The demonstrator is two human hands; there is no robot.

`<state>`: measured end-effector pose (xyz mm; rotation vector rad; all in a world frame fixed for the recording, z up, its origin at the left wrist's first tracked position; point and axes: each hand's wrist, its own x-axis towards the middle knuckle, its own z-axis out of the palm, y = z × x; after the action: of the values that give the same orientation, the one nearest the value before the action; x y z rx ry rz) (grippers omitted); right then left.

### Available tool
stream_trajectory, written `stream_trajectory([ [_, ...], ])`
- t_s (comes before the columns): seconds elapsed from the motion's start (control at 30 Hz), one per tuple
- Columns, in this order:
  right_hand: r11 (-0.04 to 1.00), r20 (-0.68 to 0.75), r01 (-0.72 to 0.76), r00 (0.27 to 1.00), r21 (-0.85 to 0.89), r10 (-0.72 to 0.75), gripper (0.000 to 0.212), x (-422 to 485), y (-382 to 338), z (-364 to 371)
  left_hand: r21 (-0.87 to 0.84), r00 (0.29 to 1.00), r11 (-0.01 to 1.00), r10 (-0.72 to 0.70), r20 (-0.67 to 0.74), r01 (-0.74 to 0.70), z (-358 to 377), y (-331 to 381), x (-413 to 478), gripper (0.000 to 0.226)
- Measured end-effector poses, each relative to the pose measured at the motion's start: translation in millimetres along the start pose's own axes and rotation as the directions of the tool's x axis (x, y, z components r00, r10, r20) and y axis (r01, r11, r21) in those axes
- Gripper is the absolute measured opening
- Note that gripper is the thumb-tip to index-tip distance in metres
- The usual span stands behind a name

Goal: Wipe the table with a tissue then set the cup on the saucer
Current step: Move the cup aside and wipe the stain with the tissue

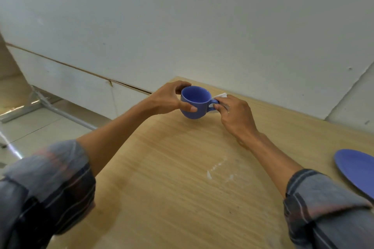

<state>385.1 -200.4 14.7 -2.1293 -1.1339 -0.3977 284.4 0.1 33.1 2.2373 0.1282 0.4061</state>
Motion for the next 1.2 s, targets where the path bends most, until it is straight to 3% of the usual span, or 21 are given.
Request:
stream_trajectory([
  [0.13,1.000,0.018,-0.004,1.000,-0.015,0.005,0.020,6.5,-7.9,18.4,0.016,0.998,0.998,-0.057,0.042,0.056,-14.6,-21.5,2.9,0.077],
  [0.57,0.999,0.092,-0.026,0.995,-0.025,0.028,0.021,7.5,-10.9,27.5,0.034,0.987,0.992,-0.123,0.101,0.120,-19.5,-43.5,9.0,0.090],
  [0.73,0.972,-0.039,-0.205,0.977,0.111,0.210,0.030,5.1,-7.5,3.3,0.075,0.968,0.983,-0.179,0.174,0.168,-27.6,-27.3,11.2,0.099],
  [0.83,0.927,-0.108,-0.286,0.942,0.241,0.319,0.029,3.3,-5.9,-22.0,0.097,0.992,0.992,-0.093,0.081,0.085,-26.2,-2.7,11.0,0.080],
  [0.97,0.797,-0.068,-0.394,0.878,0.457,0.473,0.031,-2.9,-4.2,-57.0,0.190,0.975,0.968,0.190,-0.119,-0.166,-4.0,41.1,2.5,0.041],
  [1.1,0.609,0.062,-0.435,0.843,0.664,0.535,0.027,-15.9,-7.2,-84.8,0.349,0.898,0.846,0.440,-0.032,-0.402,31.0,86.7,-7.2,0.026],
  [1.2,0.569,0.099,-0.440,0.842,0.695,0.530,0.024,-25.5,-7.0,-101.3,0.430,0.854,0.768,0.520,0.015,-0.475,51.9,107.4,-9.8,0.029],
])
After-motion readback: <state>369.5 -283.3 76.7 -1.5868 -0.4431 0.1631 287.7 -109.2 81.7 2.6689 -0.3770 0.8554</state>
